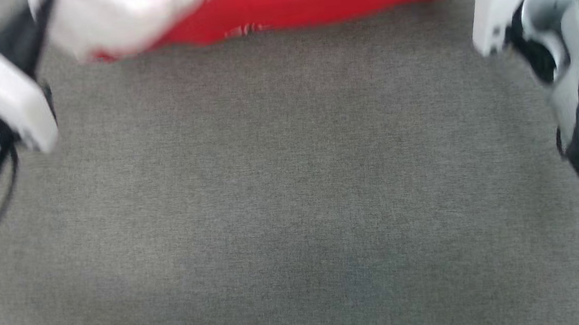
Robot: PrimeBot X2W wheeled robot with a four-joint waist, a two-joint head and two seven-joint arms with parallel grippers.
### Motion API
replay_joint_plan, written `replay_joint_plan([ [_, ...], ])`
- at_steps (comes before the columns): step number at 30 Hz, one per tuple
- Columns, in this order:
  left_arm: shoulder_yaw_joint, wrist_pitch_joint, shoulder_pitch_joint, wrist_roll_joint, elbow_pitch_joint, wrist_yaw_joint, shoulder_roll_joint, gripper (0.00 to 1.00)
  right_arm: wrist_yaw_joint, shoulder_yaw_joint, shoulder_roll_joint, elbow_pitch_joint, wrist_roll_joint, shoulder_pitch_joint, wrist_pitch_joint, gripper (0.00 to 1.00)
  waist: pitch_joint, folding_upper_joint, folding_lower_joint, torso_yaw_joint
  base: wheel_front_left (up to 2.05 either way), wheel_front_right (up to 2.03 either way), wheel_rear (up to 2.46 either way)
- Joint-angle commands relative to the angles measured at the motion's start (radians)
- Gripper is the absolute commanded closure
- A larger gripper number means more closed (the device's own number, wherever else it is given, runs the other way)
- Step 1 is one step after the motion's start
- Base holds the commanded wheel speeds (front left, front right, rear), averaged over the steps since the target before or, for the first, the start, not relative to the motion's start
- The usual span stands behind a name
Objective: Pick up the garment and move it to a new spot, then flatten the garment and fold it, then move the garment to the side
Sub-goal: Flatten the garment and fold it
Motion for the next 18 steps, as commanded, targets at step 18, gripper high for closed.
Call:
replay_joint_plan([
  [18,-0.053,0.209,0.563,-0.376,-0.57,0.241,0.277,1.0,0.0,-0.012,-0.149,-0.7,0.213,0.659,0.476,1.0,-0.076,0.0,0.0,-0.017,0.0,0.0,0.0],
])
